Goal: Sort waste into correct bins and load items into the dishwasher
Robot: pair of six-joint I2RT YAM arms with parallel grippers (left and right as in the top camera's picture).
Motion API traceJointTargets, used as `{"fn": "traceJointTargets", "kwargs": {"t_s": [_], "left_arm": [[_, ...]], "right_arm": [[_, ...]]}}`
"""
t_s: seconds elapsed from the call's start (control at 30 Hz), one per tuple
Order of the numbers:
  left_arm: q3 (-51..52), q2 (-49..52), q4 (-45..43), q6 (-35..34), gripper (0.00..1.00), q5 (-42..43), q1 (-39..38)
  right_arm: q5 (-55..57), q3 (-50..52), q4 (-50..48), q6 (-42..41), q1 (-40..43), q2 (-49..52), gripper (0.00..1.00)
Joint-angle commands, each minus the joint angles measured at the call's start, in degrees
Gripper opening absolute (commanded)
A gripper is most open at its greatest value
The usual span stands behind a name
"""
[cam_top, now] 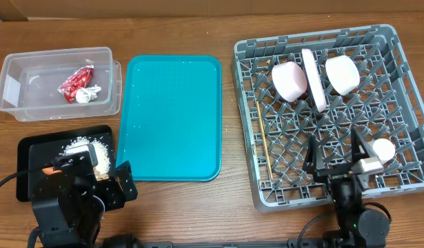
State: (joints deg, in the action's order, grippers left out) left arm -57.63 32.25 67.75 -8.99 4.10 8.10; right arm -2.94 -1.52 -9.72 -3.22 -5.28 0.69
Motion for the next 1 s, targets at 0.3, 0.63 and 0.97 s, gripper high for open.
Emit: {"fn": "traceJointTargets", "kwargs": {"t_s": [0.3,0.63,0.97], "left_arm": [[0.24,-0.39,-0.07,-0.42,1.00,0.37,-0.04],[0.24,-0.39,-0.07,-0.42,1.00,0.37,-0.04],[0.24,-0.39,-0.07,-0.42,1.00,0.37,-0.04]], "right_arm": [[-5.53,1.07,13.90,5.77,0.11,-0.52,1.00],[-5.01,1.05,13.90,5.84,0.11,-0.52,1.00],[-3.65,1.03,14.16,4.55,0.11,-0.52,1.00]]}}
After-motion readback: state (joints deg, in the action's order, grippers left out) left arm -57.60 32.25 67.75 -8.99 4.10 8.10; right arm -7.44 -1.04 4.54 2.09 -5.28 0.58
